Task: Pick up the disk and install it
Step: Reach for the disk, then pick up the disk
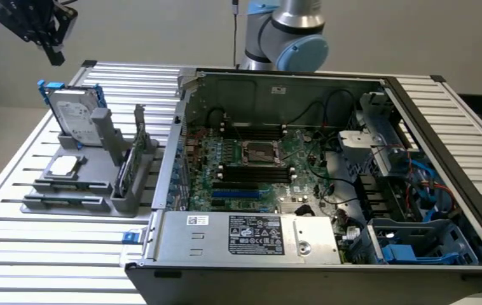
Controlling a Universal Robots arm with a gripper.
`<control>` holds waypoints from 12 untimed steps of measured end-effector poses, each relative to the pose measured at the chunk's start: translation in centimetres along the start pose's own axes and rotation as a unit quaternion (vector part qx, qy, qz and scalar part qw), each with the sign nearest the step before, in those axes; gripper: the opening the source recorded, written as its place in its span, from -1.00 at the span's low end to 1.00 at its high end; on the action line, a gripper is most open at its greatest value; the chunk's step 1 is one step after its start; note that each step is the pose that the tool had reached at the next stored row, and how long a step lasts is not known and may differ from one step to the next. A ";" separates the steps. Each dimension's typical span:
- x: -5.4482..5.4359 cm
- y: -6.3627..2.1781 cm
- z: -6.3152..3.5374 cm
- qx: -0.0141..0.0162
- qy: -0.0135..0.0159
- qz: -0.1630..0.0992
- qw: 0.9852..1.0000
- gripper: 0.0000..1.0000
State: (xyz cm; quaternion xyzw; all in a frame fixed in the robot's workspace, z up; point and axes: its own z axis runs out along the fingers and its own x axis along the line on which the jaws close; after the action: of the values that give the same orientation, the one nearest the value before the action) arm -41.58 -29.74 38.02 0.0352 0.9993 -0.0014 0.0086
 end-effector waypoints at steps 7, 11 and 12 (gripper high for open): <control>0.8 -0.04 0.06 0.000 0.001 0.000 1.000 -0.79; 0.8 -0.04 0.06 0.000 0.001 0.000 1.000 -0.79; 0.8 -0.04 0.06 0.000 0.001 0.000 1.000 -0.79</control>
State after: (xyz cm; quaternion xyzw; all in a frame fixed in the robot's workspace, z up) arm -42.35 -29.73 37.94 0.0352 0.9994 -0.0016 0.0076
